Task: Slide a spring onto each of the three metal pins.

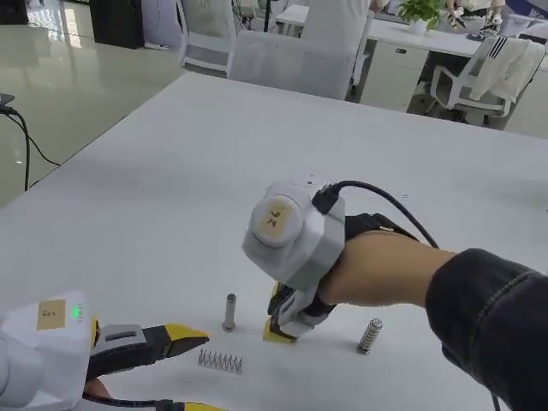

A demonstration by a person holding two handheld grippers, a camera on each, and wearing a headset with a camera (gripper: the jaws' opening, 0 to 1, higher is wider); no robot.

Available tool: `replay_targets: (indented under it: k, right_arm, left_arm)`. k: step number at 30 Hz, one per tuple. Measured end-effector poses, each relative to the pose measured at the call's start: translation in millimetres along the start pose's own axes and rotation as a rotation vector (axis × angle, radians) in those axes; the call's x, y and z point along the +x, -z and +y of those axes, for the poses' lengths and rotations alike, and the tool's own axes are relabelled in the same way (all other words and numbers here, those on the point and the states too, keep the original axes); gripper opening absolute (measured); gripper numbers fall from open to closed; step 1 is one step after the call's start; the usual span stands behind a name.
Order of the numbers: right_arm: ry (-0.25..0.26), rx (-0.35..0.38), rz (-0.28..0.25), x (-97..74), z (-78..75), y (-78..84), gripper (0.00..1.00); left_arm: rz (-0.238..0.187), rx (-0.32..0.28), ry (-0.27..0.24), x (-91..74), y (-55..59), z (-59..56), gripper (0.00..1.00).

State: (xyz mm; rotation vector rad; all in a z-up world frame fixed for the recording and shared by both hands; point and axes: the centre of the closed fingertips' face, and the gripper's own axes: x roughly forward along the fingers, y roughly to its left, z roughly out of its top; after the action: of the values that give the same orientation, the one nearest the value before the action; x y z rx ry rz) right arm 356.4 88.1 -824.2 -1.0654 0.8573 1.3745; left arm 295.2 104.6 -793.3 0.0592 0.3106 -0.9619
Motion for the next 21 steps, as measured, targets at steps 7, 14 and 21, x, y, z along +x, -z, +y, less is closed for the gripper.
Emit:
replay_targets:
  k: [7, 14, 21]
  right_arm:
    - [-0.029, -0.01, -0.006, 10.5, 11.1, -9.1, 0.15]
    - [-0.072, 0.003, -0.02, 21.4, 20.5, -15.6, 0.13]
    - [-0.092, -0.005, 0.008, 37.0, 25.9, -13.6, 0.12]
  left_arm:
    - [-0.001, 0.001, -0.001, -0.1, 0.1, 0.2, 0.45]
    - [-0.001, 0.0, 0.0, 0.1, 0.2, -0.2, 0.45]
    - [0.0, 0.0, 0.0, -0.2, 0.7, 0.3, 0.44]
